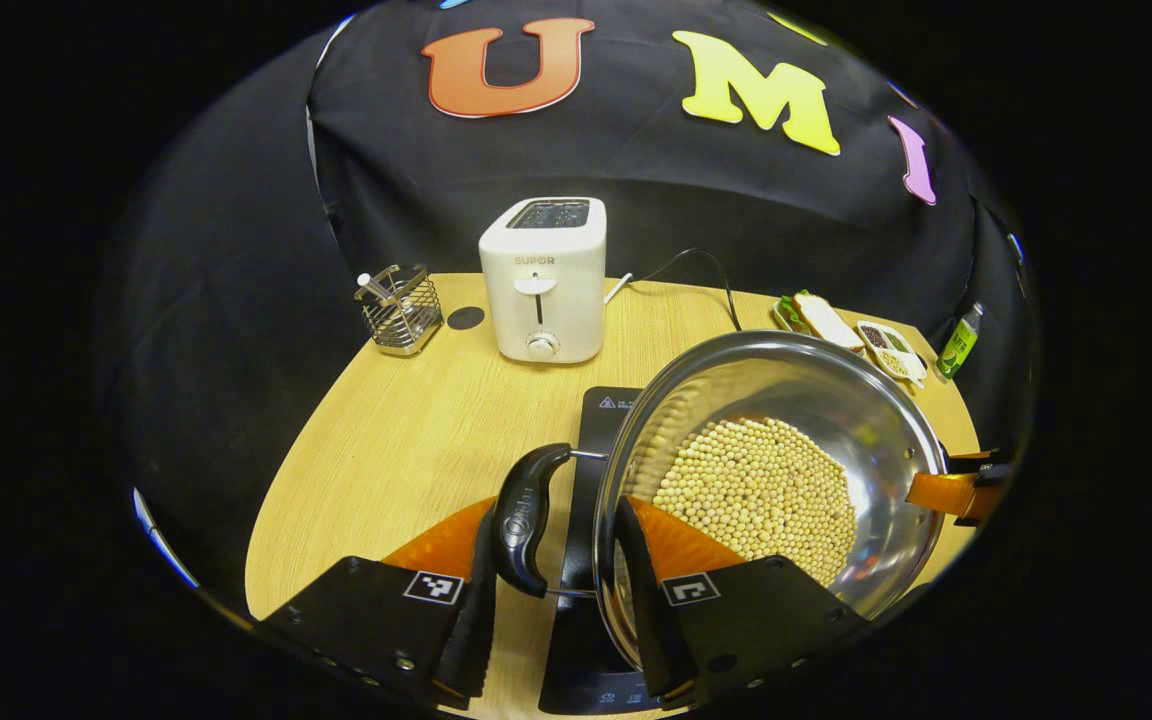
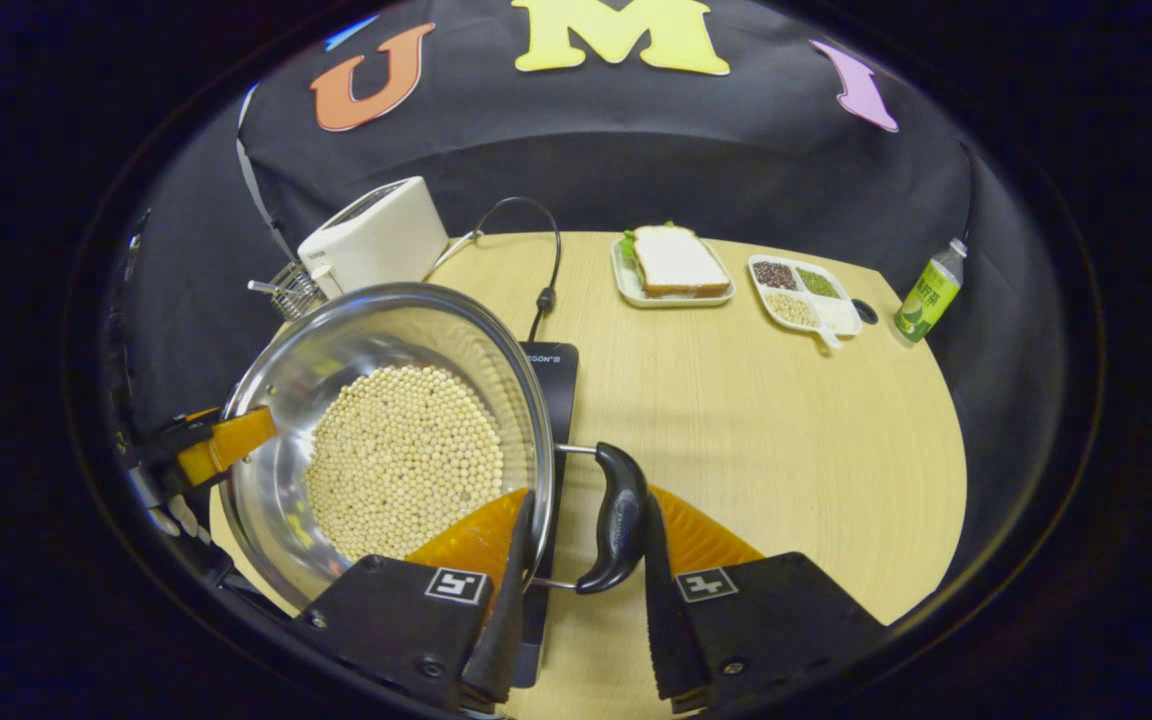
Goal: First push the handle of the pot to place it horizontally, then grasp the pot with both hands and set it on the induction cooktop.
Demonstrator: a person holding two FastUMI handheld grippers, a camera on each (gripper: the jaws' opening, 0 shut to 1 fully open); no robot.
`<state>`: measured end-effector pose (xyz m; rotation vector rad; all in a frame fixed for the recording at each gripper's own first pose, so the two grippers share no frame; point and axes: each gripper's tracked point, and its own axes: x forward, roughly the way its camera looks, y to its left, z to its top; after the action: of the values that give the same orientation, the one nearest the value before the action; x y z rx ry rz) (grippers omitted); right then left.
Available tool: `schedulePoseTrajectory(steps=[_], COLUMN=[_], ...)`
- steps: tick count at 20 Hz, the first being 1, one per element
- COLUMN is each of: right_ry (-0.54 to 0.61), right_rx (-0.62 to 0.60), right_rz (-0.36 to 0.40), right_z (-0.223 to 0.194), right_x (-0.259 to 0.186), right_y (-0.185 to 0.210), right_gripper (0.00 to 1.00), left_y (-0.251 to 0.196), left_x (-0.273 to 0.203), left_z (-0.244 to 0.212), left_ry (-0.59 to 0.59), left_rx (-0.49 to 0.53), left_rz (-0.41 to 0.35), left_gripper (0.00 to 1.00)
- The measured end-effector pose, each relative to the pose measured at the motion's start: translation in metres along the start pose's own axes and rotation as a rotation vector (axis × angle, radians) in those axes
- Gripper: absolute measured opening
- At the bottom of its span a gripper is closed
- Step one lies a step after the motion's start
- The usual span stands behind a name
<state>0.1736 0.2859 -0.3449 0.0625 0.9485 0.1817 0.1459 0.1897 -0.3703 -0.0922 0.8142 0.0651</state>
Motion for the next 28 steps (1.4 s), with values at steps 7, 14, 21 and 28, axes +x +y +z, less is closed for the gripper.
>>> schedulePoseTrajectory(steps=[7,14,21,28], right_ry=[-0.002,-0.011,-0.304,-0.453], right_rx=[-0.010,0.012,-0.128,-0.177], right_rz=[-0.025,-0.042,0.020,-0.030], right_z=[0.002,0.001,0.031,0.046], right_x=[0.001,0.001,-0.061,-0.156], right_y=[0.000,-0.001,-0.011,-0.049], right_gripper=[0.52,0.55,0.79,0.93], left_y=[0.000,0.002,0.038,0.001], left_x=[0.009,0.013,-0.056,-0.167], left_z=[-0.006,-0.005,0.051,0.072], left_ry=[0.006,-0.031,-0.413,-0.602], left_rx=[-0.007,0.034,0.168,0.140], left_rz=[-0.035,-0.054,0.118,0.154], left_gripper=[0.57,0.60,0.97,0.96])
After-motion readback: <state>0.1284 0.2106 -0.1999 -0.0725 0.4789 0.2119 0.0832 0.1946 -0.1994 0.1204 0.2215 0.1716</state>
